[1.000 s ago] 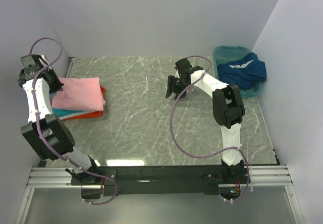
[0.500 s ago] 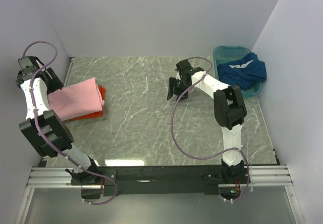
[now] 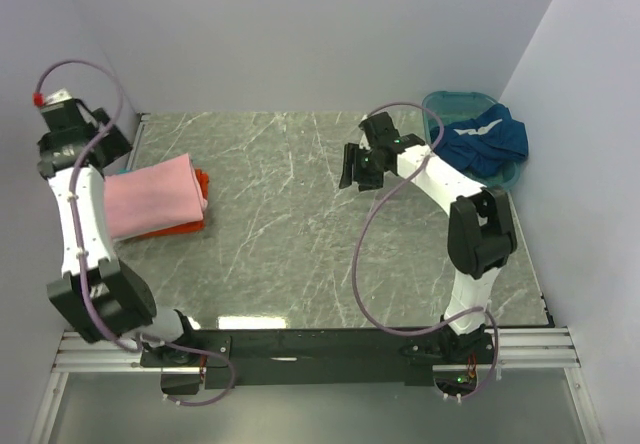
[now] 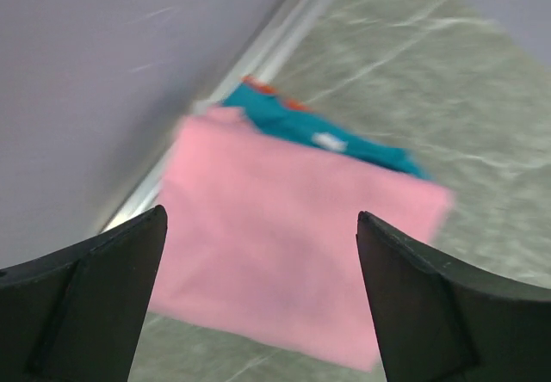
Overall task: Fold and stack the t-shirts
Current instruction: Neatly place the folded tshirt to the corner, then reset both grippers
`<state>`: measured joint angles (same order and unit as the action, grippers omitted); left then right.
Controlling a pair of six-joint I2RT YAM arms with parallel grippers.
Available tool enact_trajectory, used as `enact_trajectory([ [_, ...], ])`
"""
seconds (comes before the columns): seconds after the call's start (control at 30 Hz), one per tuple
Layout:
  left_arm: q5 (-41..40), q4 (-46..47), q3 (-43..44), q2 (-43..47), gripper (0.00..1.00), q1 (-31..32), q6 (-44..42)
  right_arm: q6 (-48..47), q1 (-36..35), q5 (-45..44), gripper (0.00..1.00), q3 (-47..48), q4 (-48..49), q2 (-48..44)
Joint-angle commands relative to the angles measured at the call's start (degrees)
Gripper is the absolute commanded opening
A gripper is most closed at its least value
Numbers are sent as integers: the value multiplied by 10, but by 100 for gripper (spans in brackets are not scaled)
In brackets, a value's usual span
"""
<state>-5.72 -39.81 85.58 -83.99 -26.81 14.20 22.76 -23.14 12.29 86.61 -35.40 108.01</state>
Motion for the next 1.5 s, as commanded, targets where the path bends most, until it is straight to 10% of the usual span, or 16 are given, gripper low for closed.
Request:
enact_trajectory([
  [0.0, -6, 68, -32, 68, 96, 79, 36, -9, 7, -29, 64, -18, 33, -67],
  [0.6, -81, 235, -189, 91, 97, 503, 173, 2, 5, -122, 64, -224, 136, -296],
  [1.47, -155, 337, -281, 127, 99, 594, 236, 54, 6, -218, 64, -403, 174, -460],
])
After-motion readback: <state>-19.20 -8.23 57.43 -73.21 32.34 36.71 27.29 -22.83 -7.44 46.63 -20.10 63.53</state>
